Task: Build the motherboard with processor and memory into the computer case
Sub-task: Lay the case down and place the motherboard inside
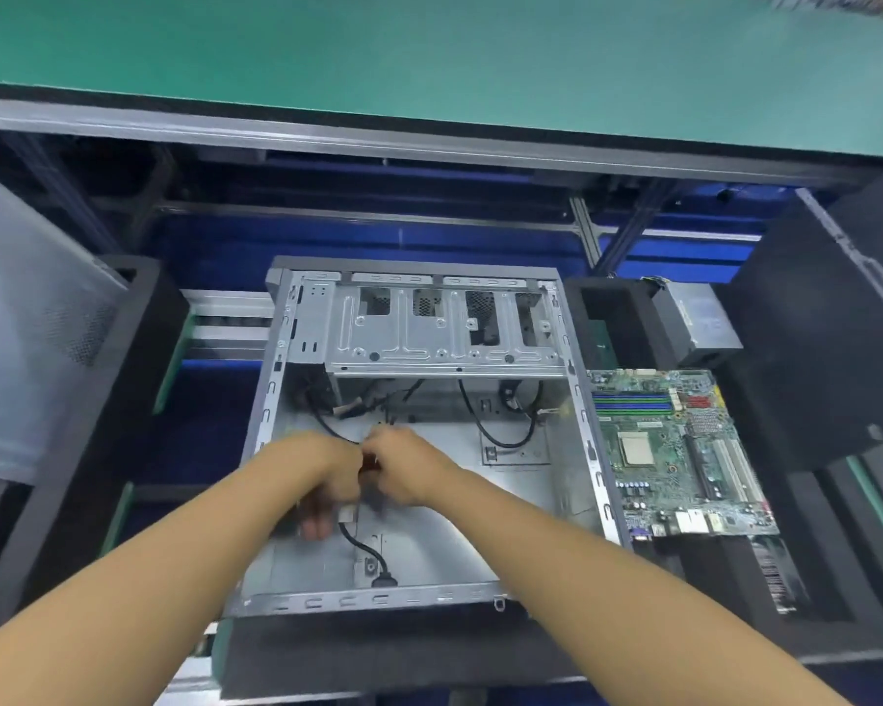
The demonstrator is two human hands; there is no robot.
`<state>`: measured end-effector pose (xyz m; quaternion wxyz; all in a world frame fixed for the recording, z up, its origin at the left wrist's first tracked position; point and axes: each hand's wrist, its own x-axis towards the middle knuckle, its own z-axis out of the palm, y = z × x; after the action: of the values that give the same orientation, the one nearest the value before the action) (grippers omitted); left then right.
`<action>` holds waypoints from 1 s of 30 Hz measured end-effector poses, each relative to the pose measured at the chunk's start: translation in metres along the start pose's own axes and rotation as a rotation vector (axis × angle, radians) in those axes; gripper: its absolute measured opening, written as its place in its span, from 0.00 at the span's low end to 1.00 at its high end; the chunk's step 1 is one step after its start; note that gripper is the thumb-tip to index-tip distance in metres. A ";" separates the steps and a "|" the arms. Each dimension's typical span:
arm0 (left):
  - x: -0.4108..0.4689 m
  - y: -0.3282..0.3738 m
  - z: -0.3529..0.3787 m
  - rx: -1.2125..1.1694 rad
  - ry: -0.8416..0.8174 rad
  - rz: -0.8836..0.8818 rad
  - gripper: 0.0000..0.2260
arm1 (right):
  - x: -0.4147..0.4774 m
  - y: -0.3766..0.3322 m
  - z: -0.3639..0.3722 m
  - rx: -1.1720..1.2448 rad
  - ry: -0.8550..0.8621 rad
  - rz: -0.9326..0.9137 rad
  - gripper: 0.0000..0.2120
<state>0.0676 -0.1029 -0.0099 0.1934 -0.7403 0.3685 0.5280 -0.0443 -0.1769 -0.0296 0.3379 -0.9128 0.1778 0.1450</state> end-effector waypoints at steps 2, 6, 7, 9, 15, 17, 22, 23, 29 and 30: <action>0.000 0.001 0.001 -0.010 0.069 -0.104 0.14 | 0.007 -0.011 0.007 0.000 0.009 0.017 0.07; 0.005 0.001 0.010 0.335 0.233 -0.214 0.19 | 0.003 -0.018 0.002 0.197 -0.147 0.042 0.30; 0.008 0.003 0.016 0.380 0.191 -0.235 0.22 | 0.001 -0.018 0.000 0.179 -0.189 0.044 0.32; 0.011 0.008 0.023 0.389 0.127 -0.298 0.23 | -0.005 -0.016 -0.005 0.037 -0.244 0.014 0.30; -0.007 0.034 -0.006 0.363 0.332 -0.211 0.14 | -0.055 0.022 -0.047 0.194 -0.113 0.068 0.16; -0.022 0.053 -0.019 0.376 0.450 -0.123 0.13 | -0.069 0.037 -0.062 0.294 -0.009 0.128 0.15; -0.052 0.113 -0.038 0.051 0.420 0.275 0.11 | -0.103 0.060 -0.095 0.384 0.291 0.149 0.17; -0.058 0.126 -0.038 -0.059 0.403 0.366 0.13 | -0.113 0.066 -0.102 0.409 0.365 0.151 0.17; -0.069 0.227 -0.019 -0.645 0.368 0.701 0.09 | -0.206 0.147 -0.131 0.379 0.793 0.369 0.15; -0.068 0.244 -0.014 -0.681 0.344 0.726 0.08 | -0.220 0.164 -0.130 0.290 0.725 0.443 0.13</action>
<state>-0.1187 -0.2485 0.0834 -0.3168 -0.6619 0.4352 0.5217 -0.2912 -0.3304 0.0573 0.3389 -0.7880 0.4942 -0.1416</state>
